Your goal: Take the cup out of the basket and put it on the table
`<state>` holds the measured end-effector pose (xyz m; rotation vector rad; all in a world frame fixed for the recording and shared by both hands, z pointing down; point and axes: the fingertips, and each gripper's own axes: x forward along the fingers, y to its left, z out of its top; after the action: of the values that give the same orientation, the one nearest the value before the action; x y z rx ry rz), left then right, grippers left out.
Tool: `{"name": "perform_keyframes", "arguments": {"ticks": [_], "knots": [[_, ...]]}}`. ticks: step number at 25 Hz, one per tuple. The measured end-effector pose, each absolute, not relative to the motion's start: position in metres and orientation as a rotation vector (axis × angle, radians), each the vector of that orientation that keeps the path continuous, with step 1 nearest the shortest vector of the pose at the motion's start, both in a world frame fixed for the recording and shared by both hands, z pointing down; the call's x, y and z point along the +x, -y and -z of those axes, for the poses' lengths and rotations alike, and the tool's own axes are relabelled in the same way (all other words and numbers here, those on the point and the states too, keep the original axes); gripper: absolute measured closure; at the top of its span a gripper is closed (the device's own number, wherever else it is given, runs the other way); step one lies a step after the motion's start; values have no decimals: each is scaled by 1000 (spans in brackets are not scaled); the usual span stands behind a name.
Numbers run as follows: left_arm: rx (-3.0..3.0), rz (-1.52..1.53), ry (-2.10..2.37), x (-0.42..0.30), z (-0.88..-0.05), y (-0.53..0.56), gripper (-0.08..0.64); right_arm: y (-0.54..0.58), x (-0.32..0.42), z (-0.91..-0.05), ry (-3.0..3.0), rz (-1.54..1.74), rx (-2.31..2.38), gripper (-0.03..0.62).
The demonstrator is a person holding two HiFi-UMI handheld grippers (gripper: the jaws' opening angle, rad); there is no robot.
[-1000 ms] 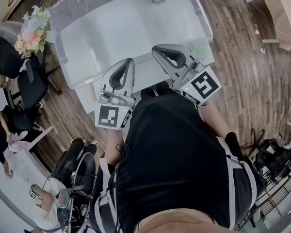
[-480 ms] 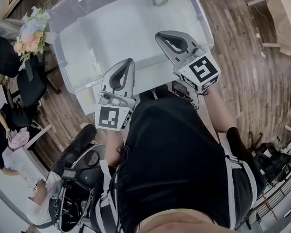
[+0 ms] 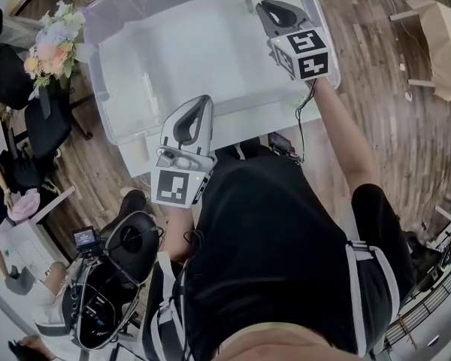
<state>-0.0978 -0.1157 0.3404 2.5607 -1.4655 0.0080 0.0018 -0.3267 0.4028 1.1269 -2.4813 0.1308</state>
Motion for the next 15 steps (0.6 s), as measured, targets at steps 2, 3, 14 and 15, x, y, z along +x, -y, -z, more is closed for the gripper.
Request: {"name": "perform_keyframes", "arguments": {"ticks": [2,3,14,15], "knots": [[2552,-11,1473,-102,-343,118,542,348,2,-418,2440,-172,1135,552],[2544,-14,1475,-103,-344,118,543,357,2,-426,2417,-188,1137,540],[2498,-14,1492,-122,-352,123,543,419,-7,-514,2107,42,1145,480],[2495,-17,1494,-123,-352,124,542,422,-8,-522,2092,49,1141,479]]}}
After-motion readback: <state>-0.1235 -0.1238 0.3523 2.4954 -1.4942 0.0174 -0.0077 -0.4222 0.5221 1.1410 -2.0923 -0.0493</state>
